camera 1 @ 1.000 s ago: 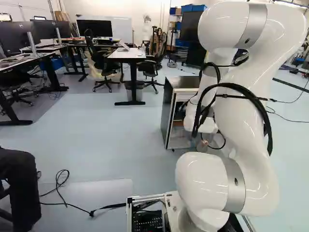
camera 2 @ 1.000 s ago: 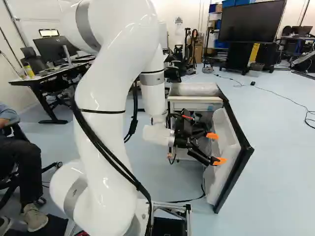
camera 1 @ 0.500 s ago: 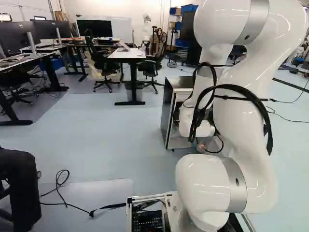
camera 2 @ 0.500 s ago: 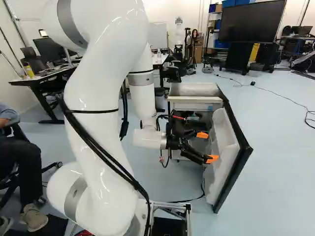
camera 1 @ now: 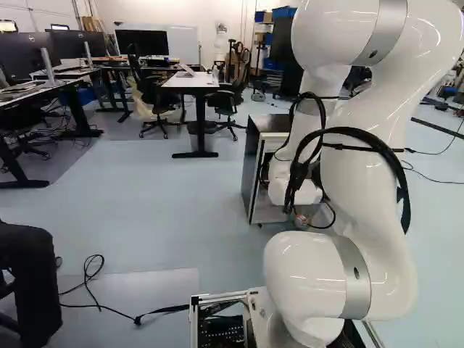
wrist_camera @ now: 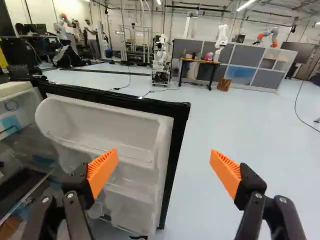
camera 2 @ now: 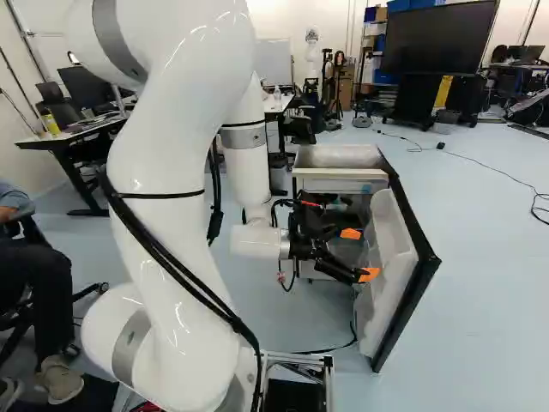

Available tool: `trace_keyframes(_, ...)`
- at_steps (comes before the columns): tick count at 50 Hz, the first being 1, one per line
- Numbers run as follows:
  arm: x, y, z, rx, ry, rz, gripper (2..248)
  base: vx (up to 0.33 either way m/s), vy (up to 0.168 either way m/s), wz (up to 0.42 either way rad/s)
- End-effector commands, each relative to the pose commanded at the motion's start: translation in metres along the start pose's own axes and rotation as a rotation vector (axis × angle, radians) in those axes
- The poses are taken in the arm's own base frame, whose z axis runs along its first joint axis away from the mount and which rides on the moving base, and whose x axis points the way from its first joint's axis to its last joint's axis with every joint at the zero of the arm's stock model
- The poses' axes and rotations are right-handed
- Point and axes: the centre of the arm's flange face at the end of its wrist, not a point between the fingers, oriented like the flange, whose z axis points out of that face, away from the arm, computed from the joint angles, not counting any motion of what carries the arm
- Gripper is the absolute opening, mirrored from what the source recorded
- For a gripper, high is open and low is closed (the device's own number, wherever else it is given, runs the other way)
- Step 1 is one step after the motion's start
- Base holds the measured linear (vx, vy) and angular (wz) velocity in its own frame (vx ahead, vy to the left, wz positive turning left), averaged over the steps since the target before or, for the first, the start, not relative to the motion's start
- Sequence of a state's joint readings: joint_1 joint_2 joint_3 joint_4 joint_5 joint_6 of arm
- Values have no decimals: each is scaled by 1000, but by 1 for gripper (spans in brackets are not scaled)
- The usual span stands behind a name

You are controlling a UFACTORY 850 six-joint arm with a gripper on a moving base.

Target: Open the fridge door

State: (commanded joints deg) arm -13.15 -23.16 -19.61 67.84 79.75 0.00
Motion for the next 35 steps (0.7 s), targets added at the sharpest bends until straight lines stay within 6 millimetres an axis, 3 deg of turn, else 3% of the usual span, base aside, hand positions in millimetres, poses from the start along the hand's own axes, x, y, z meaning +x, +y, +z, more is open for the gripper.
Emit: trace_keyframes(35, 15, -12, -18, 214, -46, 10, 247, 0, 0, 0)
